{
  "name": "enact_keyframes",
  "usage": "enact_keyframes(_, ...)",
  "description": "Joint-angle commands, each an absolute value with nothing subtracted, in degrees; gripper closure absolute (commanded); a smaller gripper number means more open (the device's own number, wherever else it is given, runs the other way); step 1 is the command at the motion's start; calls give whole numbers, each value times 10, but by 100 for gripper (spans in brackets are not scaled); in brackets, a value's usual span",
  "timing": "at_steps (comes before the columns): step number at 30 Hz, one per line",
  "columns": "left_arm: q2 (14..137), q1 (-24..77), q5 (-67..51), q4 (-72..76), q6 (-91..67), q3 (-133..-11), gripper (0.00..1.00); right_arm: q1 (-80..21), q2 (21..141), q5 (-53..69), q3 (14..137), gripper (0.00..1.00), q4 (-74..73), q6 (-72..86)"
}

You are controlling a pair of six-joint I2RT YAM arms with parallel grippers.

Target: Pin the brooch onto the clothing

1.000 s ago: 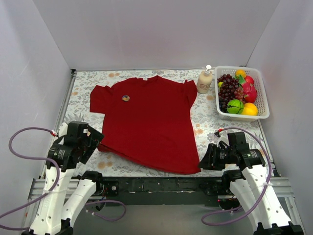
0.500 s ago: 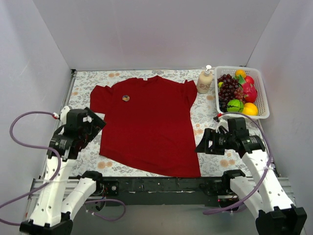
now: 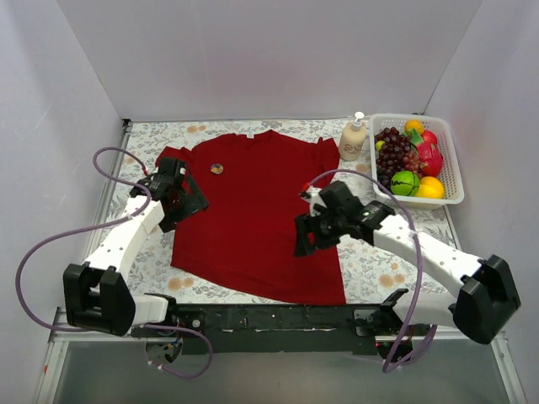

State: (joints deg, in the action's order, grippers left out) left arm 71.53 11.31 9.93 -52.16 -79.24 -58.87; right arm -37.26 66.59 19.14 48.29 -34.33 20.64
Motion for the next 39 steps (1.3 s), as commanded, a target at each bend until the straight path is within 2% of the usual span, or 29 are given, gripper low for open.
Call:
enact_keyframes(1, 773, 103, 62, -487, -746, -618, 5, -503, 749, 99, 564, 25, -277, 186)
enact_keyframes(3, 815, 92, 33, -476, -743, -628, 7, -560, 782, 69, 588, 28, -243, 171)
enact_keyframes(5, 841, 84, 8, -460, -741, -635, 16, -593, 837, 46, 634, 31, -224, 157)
enact_keyframes(6, 848, 79, 2, -455, -741, -636, 19, -620, 855, 40, 654, 39, -214, 137)
enact_keyframes(8, 859, 52, -19, -447, -735, -635, 29, -643, 911, 32, 708, 45, -199, 118)
enact_keyframes(9, 868, 24, -45, -443, -731, -633, 32, -664, 927, 33, 721, 51, -187, 97)
enact_keyframes(10, 874, 6, -62, -441, -727, -630, 34, -675, 958, 35, 750, 52, -166, 85)
enact_keyframes(11, 878, -5, -81, -434, -720, -623, 35, -685, 974, 33, 764, 52, -159, 75)
enact_keyframes(12, 883, -45, -110, -432, -715, -621, 35, -702, 989, 30, 780, 56, -152, 67)
enact_keyframes(15, 885, -76, -150, -417, -701, -612, 36, -727, 1054, 12, 837, 67, -147, 38)
enact_keyframes(17, 890, -82, -160, -415, -694, -610, 36, -736, 1092, 4, 863, 74, -135, 35)
enact_keyframes(19, 897, -84, -171, -413, -687, -611, 36, -739, 1121, 3, 874, 84, -120, 38)
enact_keyframes(22, 893, -86, -180, -402, -685, -601, 36, -748, 1151, -20, 886, 91, -84, 40)
enact_keyframes(28, 918, -86, -192, -403, -670, -594, 39, -765, 1228, -22, 940, 94, -52, 31)
enact_keyframes(33, 933, -87, -197, -397, -664, -586, 41, -776, 1301, -19, 1002, 98, -84, 31)
enact_keyframes(39, 952, -87, -188, -398, -664, -582, 42, -790, 1310, 25, 1014, 99, -139, 18)
